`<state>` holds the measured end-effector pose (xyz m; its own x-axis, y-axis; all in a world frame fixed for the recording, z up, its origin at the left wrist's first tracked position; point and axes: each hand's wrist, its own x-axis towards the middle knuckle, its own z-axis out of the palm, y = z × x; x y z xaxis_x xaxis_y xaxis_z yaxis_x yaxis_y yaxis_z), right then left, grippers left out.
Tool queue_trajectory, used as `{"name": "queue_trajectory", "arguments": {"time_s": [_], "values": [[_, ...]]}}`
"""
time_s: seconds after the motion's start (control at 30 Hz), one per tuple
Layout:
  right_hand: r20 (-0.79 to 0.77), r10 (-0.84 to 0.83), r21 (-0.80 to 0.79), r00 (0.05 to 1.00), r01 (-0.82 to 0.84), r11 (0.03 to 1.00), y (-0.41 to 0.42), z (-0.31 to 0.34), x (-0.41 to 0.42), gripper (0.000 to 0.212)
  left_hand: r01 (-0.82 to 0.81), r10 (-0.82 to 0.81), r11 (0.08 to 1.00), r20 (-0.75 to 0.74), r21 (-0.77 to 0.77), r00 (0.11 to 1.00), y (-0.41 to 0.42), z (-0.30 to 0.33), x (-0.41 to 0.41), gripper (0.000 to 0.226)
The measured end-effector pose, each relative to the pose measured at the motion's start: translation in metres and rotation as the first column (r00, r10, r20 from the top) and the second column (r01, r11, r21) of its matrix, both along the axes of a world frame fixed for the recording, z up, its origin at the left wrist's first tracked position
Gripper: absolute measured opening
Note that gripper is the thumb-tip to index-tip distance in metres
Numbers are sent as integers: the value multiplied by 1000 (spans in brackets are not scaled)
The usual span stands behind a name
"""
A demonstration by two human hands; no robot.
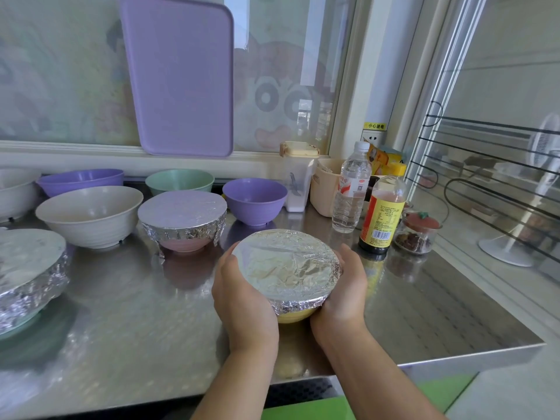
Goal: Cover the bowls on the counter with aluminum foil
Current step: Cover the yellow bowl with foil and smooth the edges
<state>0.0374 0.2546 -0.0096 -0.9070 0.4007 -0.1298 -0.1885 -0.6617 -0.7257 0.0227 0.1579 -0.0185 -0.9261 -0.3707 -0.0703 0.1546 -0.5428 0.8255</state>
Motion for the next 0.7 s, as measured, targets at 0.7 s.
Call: {"name": "queue_trajectory", "arguments": {"time_s": [0.7], "values": [[187, -62, 591, 980, -62, 804, 35, 0, 14, 36, 211, -280, 735, -4, -645, 960, -37, -2, 1, 41]]}}
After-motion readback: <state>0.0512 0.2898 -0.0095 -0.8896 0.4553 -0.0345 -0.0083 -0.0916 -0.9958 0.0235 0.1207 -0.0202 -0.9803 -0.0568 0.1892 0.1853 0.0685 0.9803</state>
